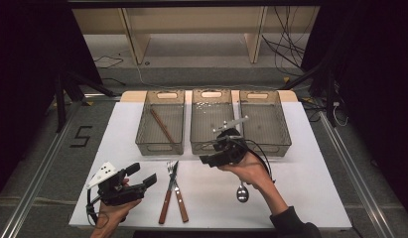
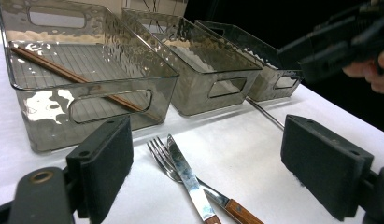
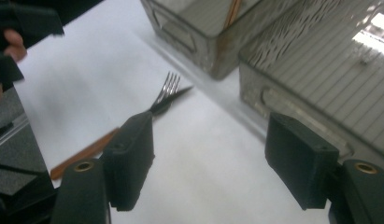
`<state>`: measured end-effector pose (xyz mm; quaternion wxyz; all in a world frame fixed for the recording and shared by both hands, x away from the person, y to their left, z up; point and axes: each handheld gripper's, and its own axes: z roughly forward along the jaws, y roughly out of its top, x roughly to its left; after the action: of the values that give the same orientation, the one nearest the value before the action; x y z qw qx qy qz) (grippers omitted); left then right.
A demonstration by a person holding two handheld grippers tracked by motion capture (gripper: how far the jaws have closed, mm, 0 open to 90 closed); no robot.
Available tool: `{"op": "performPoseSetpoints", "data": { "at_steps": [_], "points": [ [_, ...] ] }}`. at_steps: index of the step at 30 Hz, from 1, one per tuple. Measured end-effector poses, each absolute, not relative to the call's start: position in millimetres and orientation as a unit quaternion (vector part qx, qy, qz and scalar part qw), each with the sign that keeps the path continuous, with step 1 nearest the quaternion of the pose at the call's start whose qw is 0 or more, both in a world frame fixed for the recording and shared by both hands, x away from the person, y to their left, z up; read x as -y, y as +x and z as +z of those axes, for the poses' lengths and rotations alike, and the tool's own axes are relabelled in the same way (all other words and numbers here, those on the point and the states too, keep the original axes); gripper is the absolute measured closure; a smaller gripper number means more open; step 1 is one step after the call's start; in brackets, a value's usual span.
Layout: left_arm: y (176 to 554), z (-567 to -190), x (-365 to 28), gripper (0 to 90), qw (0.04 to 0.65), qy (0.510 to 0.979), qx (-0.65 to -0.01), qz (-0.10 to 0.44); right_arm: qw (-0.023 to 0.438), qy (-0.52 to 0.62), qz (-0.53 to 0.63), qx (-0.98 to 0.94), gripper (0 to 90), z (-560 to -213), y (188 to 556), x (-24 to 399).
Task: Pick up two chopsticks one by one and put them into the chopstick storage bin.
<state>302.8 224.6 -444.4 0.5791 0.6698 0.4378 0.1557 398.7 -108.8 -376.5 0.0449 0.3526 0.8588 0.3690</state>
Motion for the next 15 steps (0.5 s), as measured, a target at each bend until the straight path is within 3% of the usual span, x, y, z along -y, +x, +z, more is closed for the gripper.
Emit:
{"op": "performPoseSetpoints", "data": {
  "at_steps": [15],
  "points": [
    [303.1,-445.0,-224.5,16.5,0.578,0.670,-0.440,0.156,0.027,0.372,0.340,-0.863,53.9,-431.5,376.7,126.9]
  ]
}}
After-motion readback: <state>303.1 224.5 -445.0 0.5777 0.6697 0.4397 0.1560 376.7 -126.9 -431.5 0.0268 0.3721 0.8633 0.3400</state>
